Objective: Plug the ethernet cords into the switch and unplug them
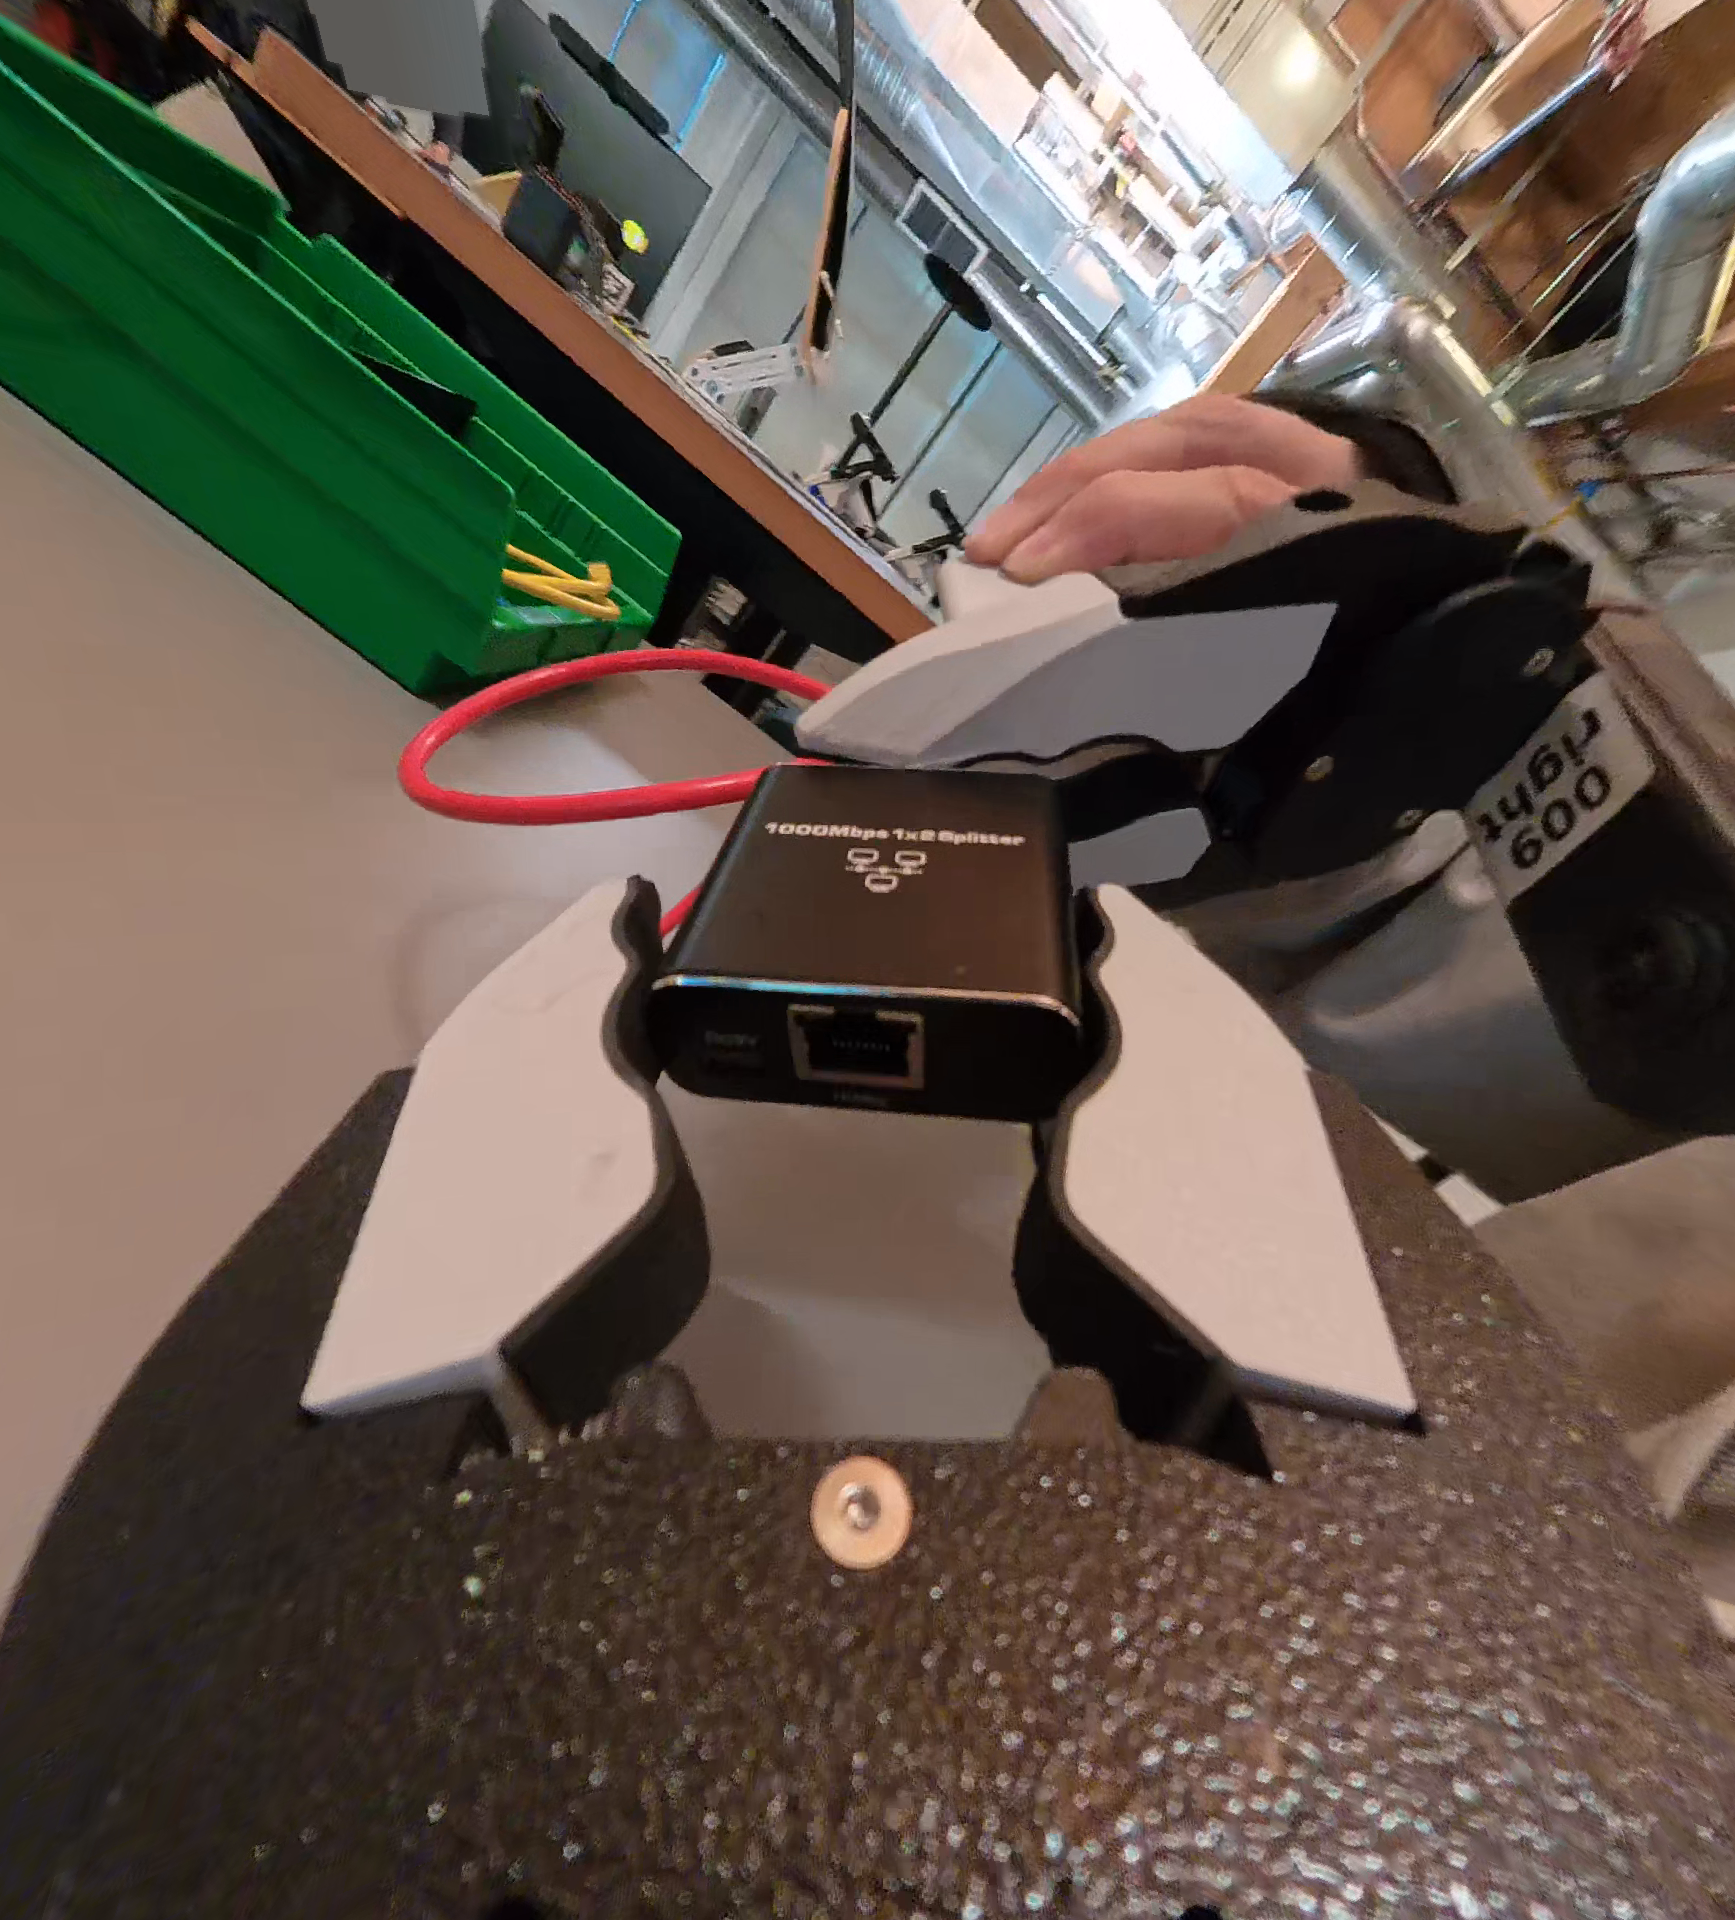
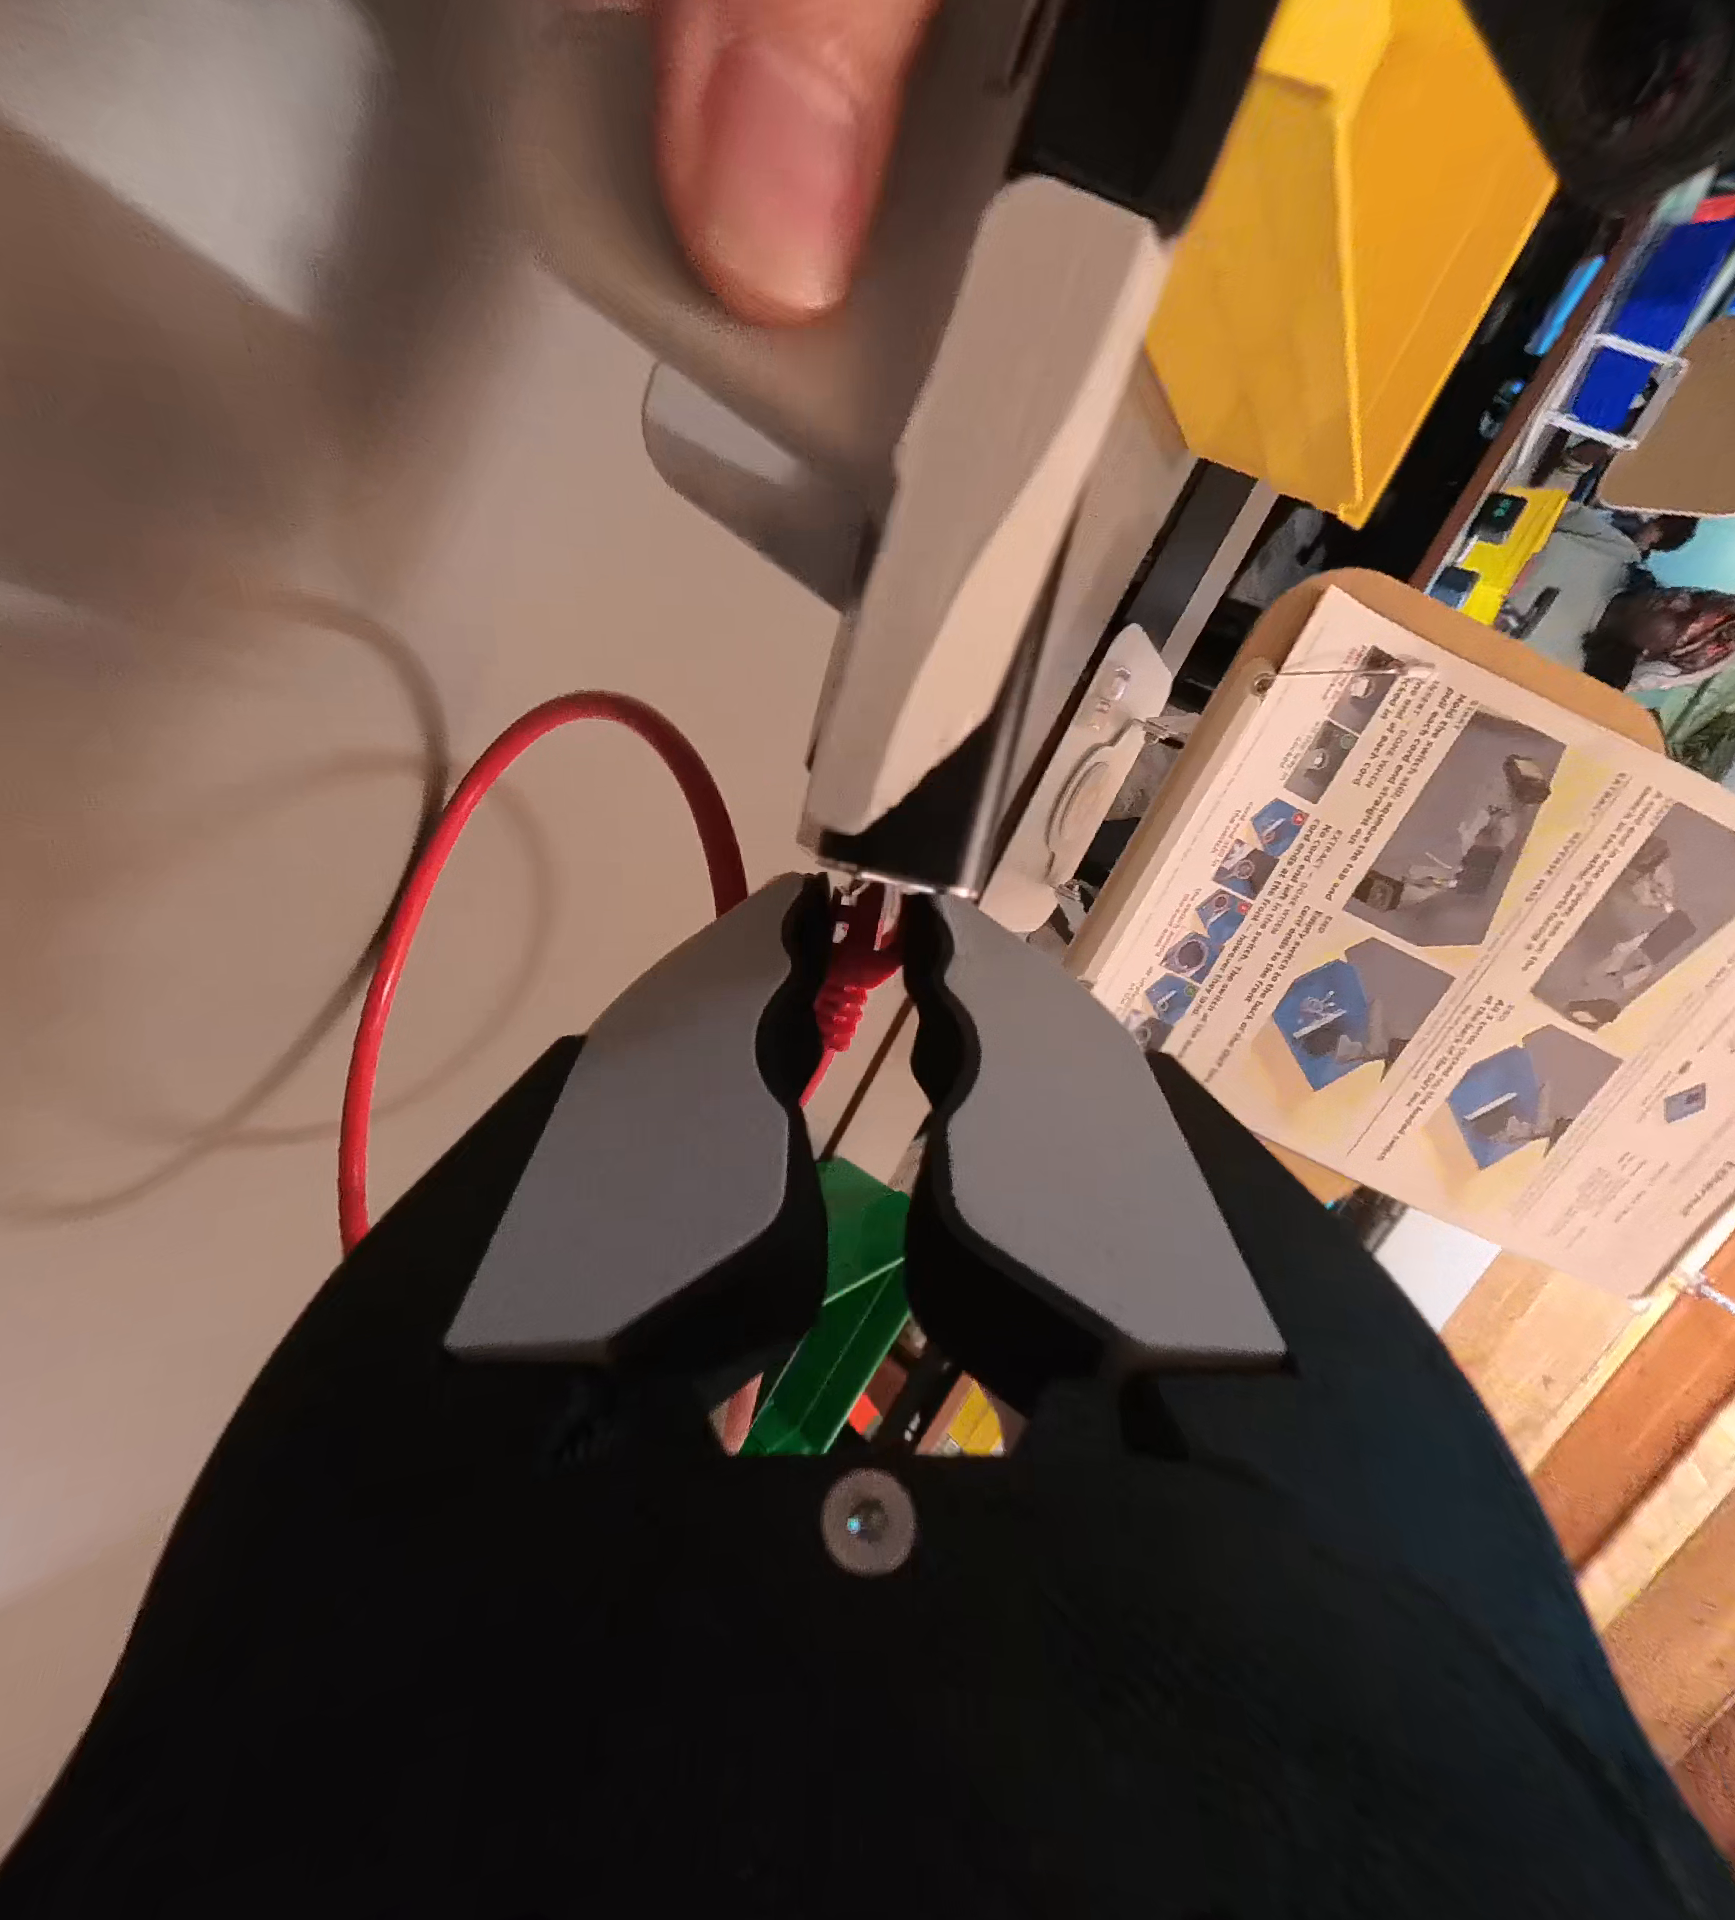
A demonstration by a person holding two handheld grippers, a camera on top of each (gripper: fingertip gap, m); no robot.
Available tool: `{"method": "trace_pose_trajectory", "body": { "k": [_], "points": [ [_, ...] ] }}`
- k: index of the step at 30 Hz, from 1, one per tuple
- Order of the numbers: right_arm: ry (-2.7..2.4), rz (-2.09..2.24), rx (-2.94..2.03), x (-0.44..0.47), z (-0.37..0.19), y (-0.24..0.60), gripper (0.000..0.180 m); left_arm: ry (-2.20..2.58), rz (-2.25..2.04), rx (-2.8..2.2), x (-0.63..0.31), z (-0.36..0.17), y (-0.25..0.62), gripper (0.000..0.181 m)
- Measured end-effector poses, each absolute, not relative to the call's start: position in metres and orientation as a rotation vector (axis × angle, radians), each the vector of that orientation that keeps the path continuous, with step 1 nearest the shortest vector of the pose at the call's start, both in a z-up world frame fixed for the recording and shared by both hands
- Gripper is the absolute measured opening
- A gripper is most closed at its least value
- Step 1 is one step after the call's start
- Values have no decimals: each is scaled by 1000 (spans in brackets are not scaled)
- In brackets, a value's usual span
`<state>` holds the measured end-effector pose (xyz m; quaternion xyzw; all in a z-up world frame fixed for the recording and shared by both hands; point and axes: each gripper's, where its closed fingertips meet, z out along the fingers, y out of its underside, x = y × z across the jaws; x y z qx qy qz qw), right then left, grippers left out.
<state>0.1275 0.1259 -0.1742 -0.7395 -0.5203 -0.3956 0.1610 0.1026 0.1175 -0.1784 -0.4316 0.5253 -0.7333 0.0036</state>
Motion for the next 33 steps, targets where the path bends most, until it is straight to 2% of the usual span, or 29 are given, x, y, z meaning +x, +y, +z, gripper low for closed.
{"method": "trace_pose_trajectory", "body": {
  "k": [12, 16, 18, 22, 25, 28, 33],
  "points": [
    [-1339, -1114, -2131, 128, -170, 128, 15, 1685, -2156, -1270, 105, -178, 116, 75],
    [-1083, -1091, -2234, 130, -158, 124, 16, 1659, -2047, -1199, 104, -169, 126, 75],
    [-855, -1098, -2248, 141, -145, 114, 24, 1630, -2015, -1183, 102, -165, 138, 75],
    [-218, -339, -2139, 103, -146, 105, 29, 1585, -1941, -1074, 98, -153, 151, 75],
    [186, 159, -1787, 85, -134, 107, 20, 1567, -1862, -978, 97, -148, 150, 75],
    [447, 509, -1551, 85, -142, 109, 18, 1528, -1795, -865, 94, -141, 147, 75],
    [598, 906, -1241, 84, -138, 120, 27, 1573, -1710, -667, 83, -130, 126, 74]
  ]
}}
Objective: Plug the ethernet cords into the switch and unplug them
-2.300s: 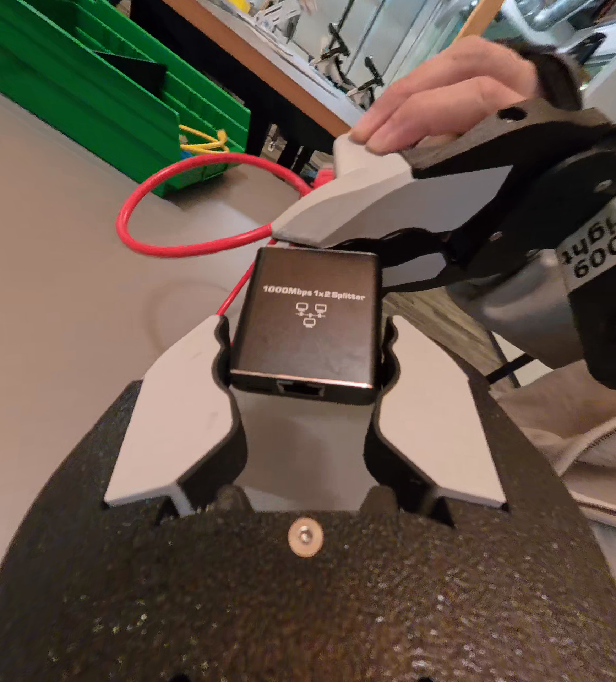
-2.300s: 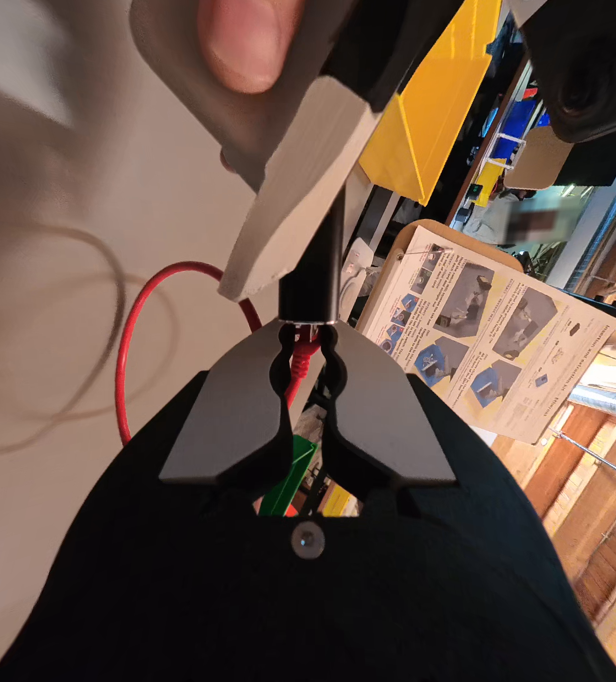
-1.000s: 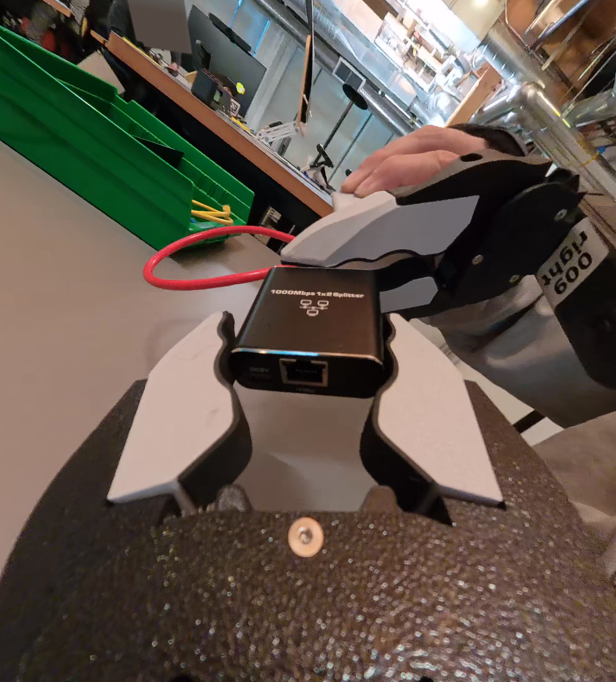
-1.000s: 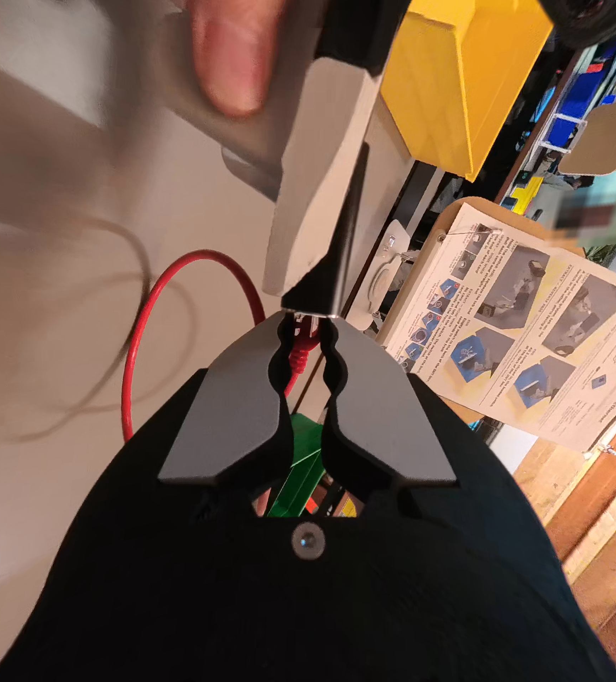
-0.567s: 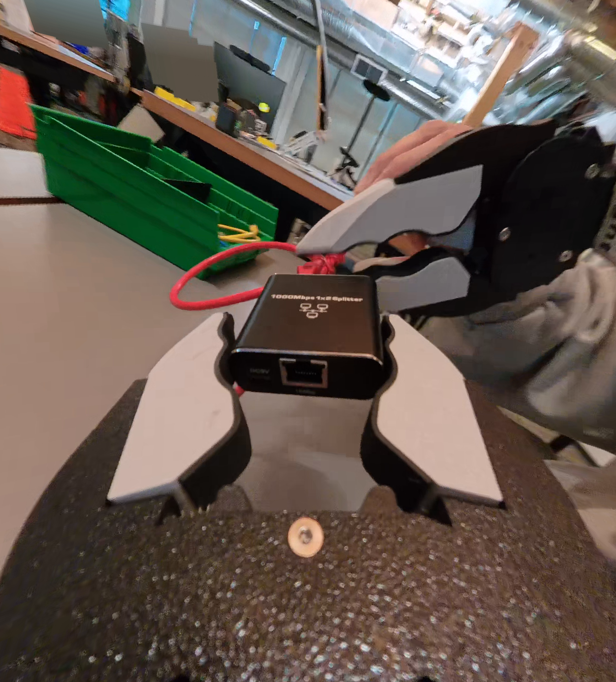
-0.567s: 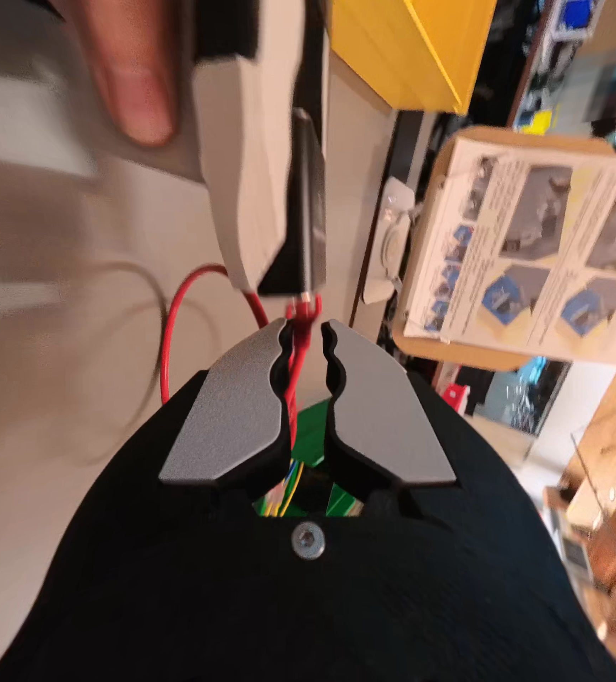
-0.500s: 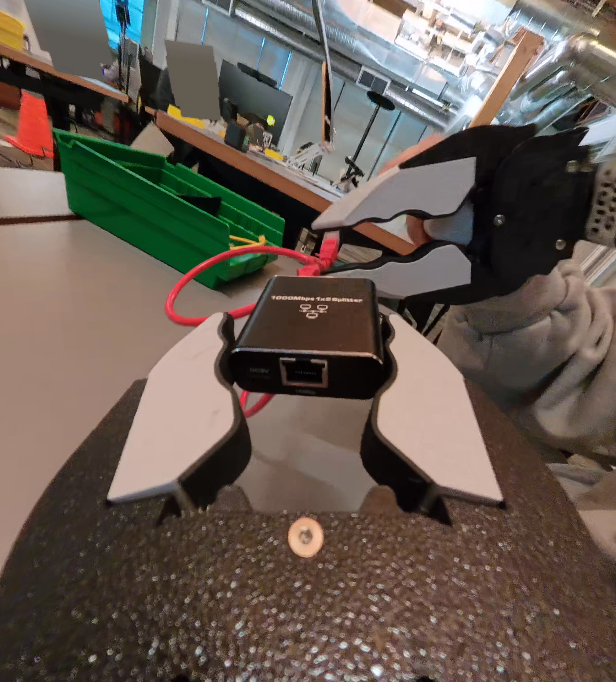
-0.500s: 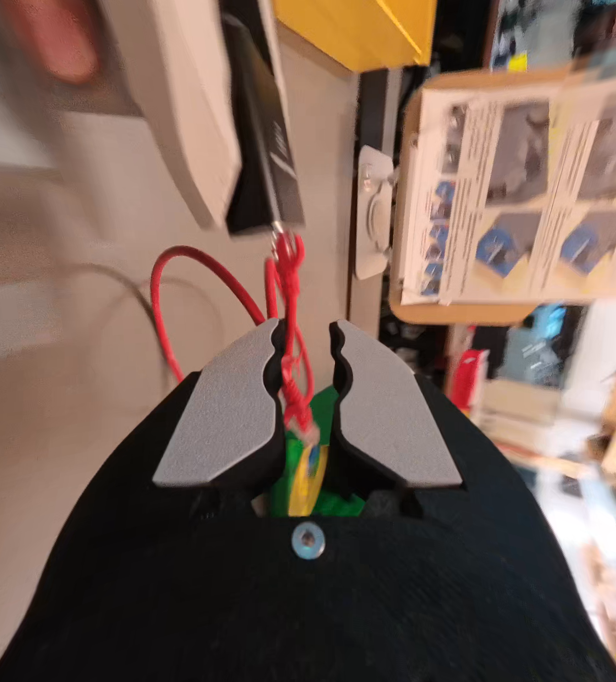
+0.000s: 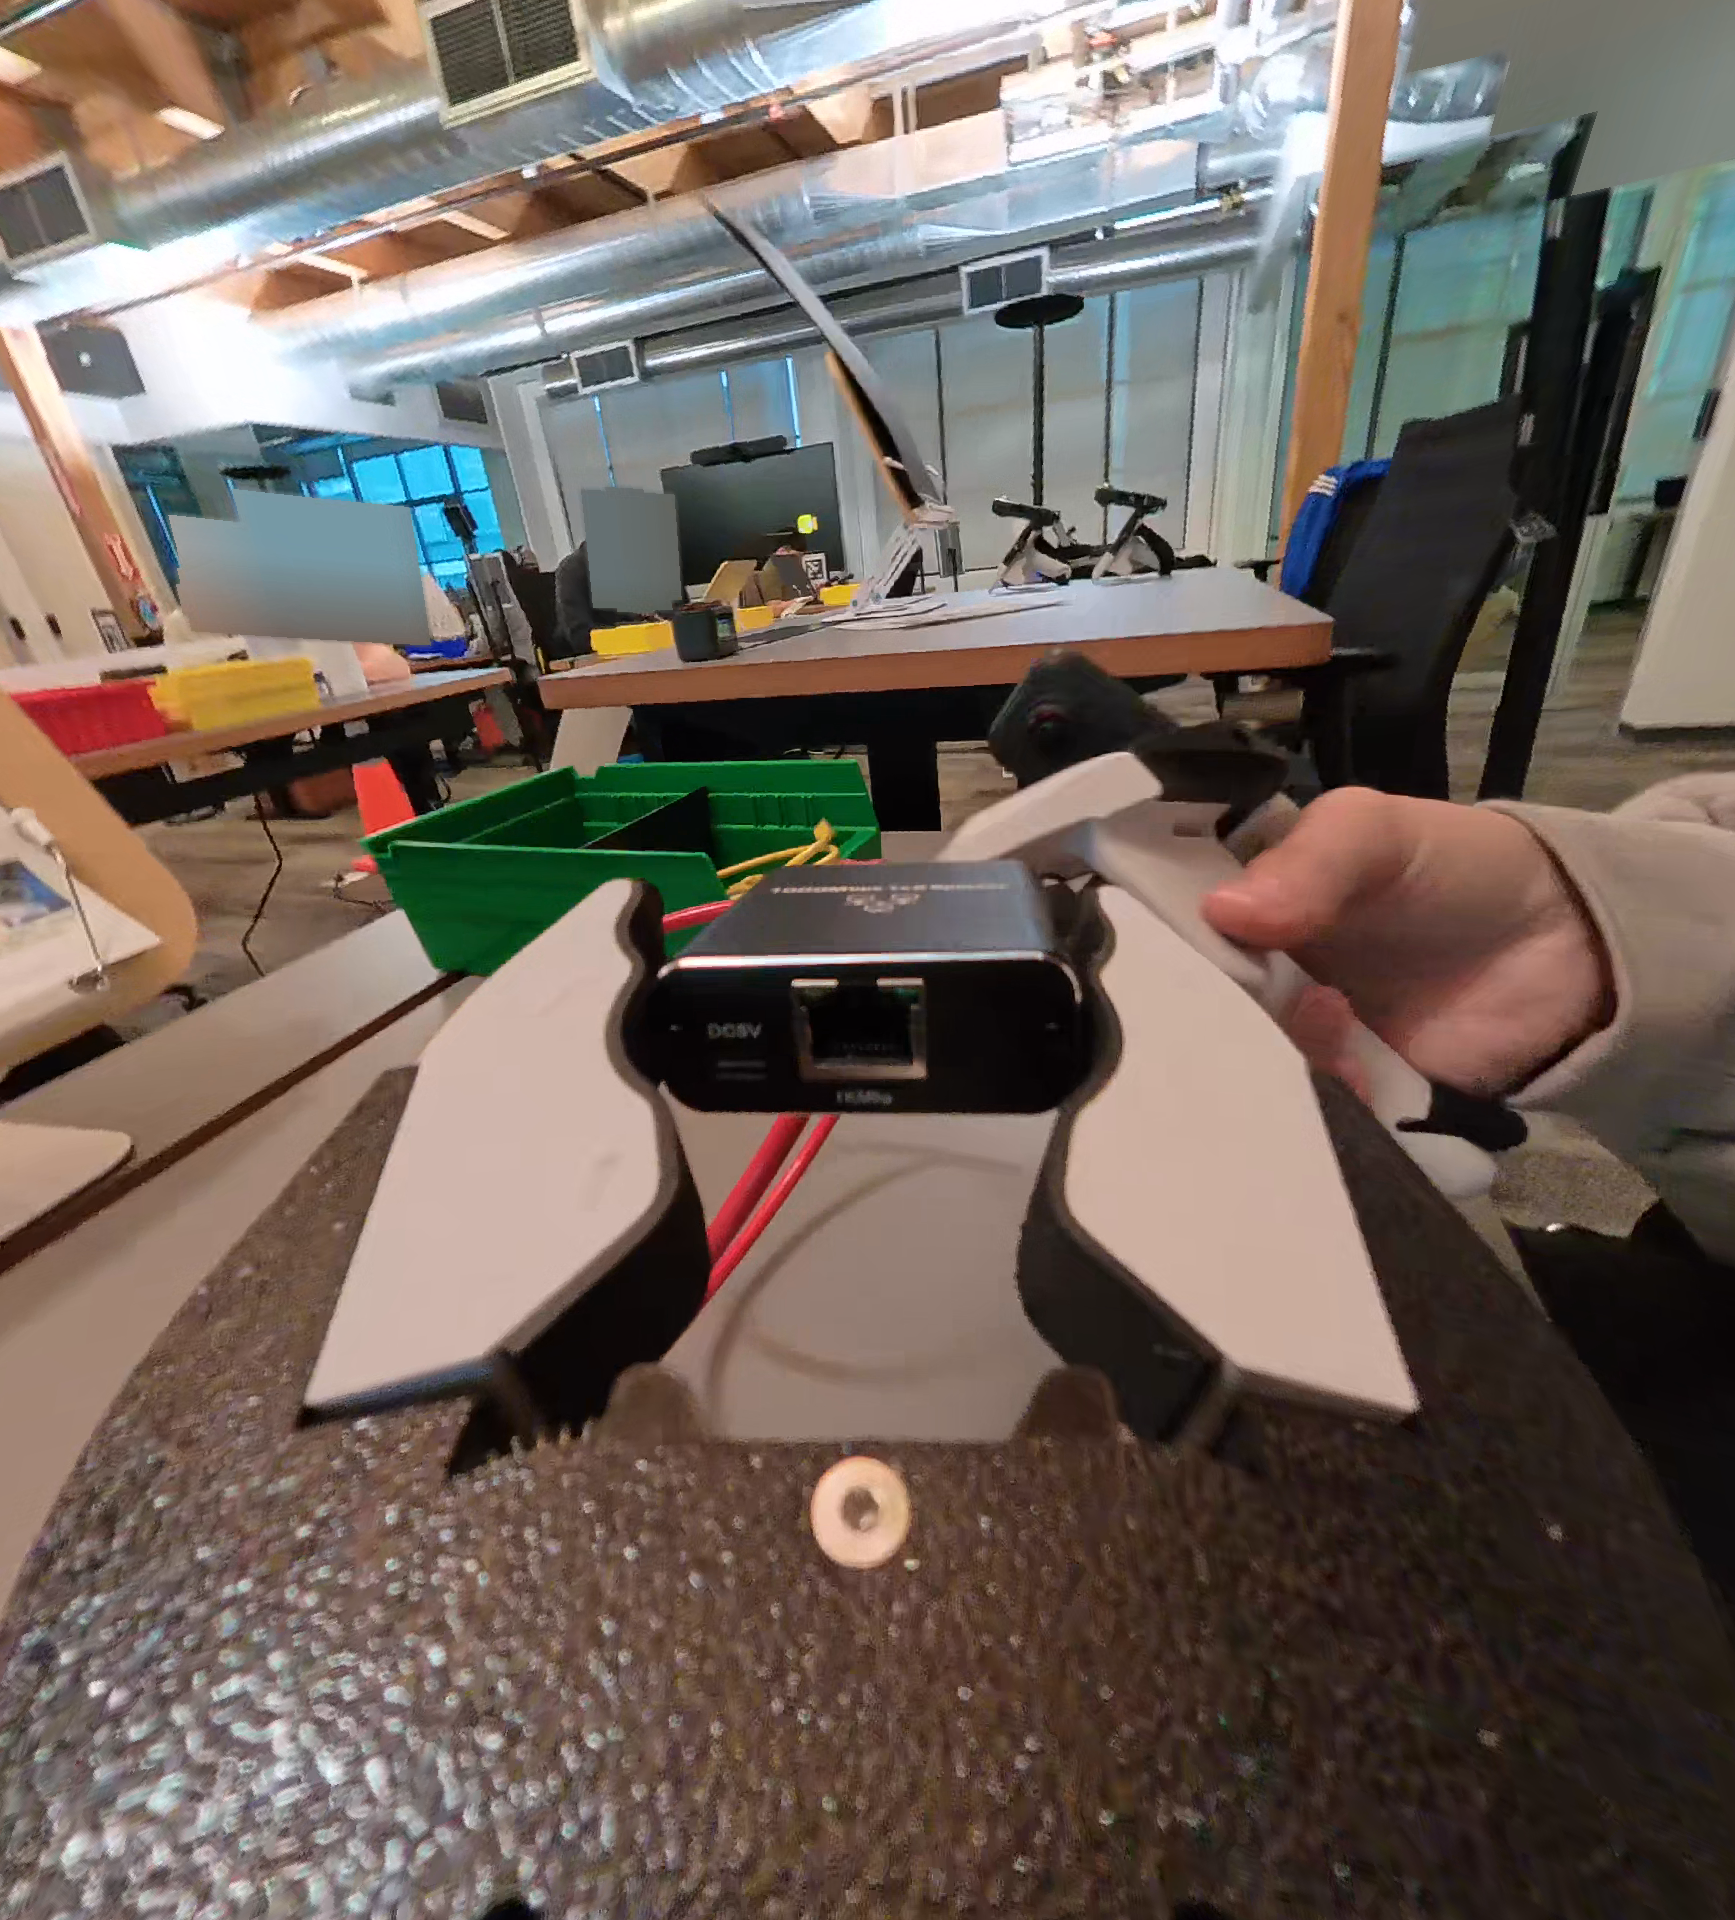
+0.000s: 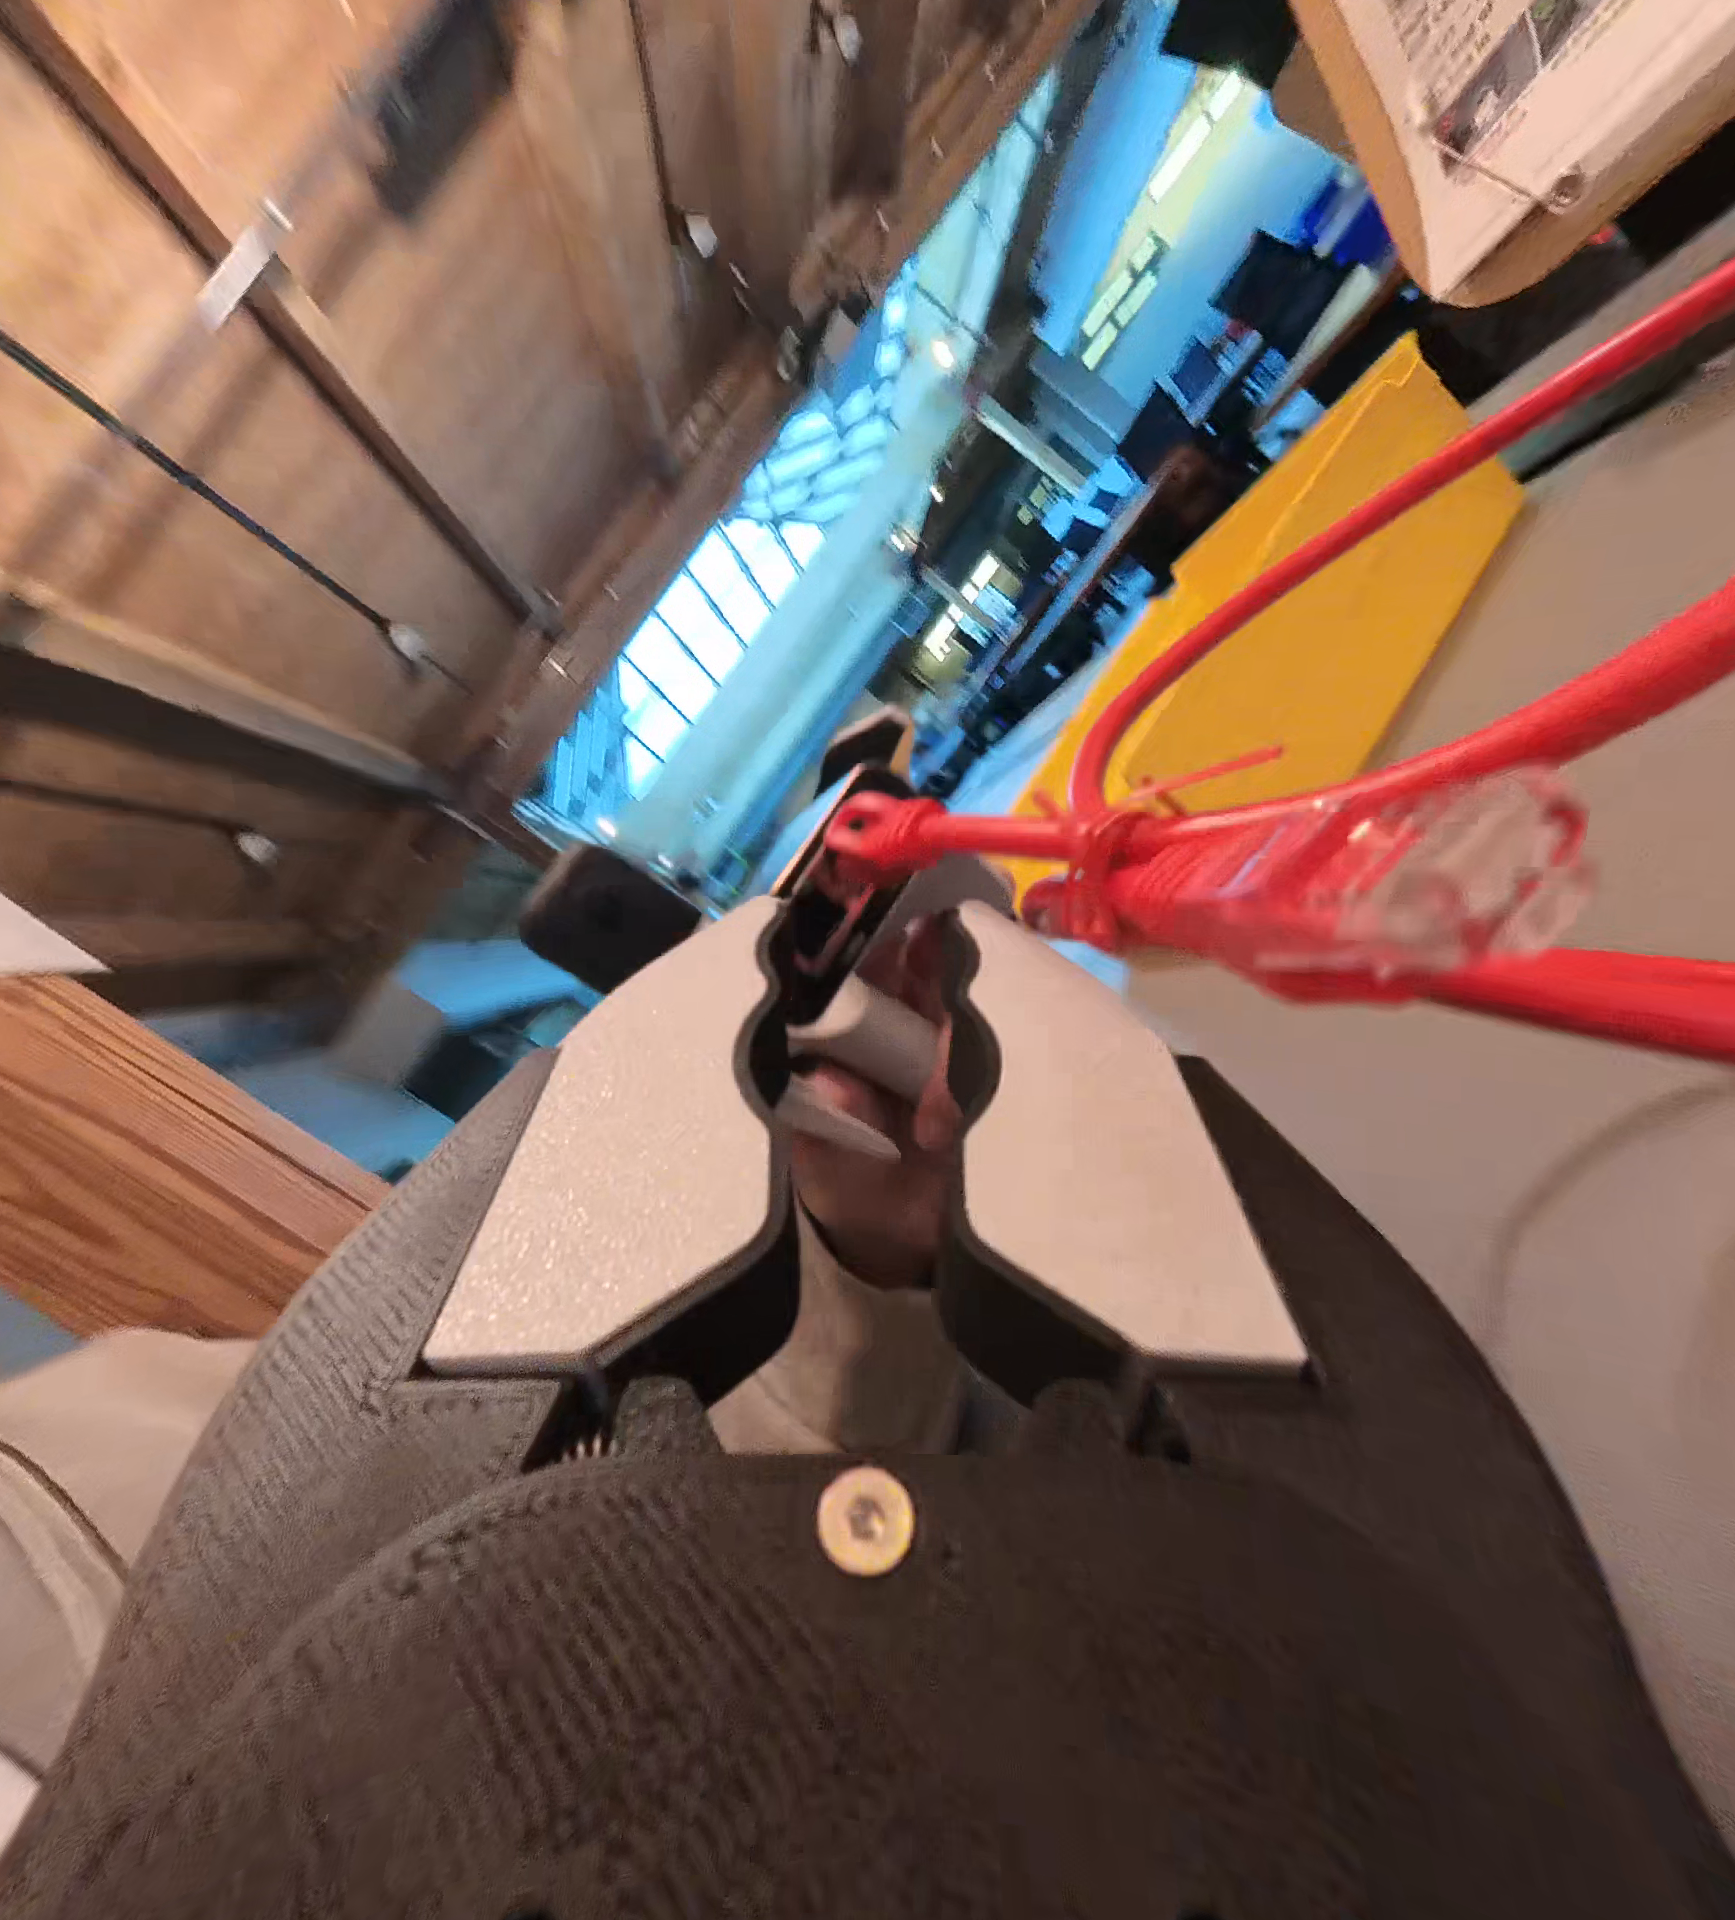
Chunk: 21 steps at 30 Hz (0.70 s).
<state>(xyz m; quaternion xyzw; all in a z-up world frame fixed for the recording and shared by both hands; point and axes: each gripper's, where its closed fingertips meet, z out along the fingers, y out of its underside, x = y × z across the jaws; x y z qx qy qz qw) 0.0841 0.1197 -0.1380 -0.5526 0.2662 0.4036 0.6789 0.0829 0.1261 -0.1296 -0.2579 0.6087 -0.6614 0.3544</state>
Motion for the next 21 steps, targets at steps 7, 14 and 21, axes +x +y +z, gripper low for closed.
{"method": "trace_pose_trajectory", "body": {
  "k": [7, 14, 21],
  "points": [
    [600, 896, -1083, 89, -121, 117, 19, 1610, -1533, -538, 79, -127, 116, 74],
    [686, 892, -1059, 95, -132, 120, 22, 1659, -1352, -496, 83, -137, 116, 74],
    [667, 850, -1037, 97, -130, 119, 20, 1659, -1307, -487, 86, -141, 117, 75]
  ]
}}
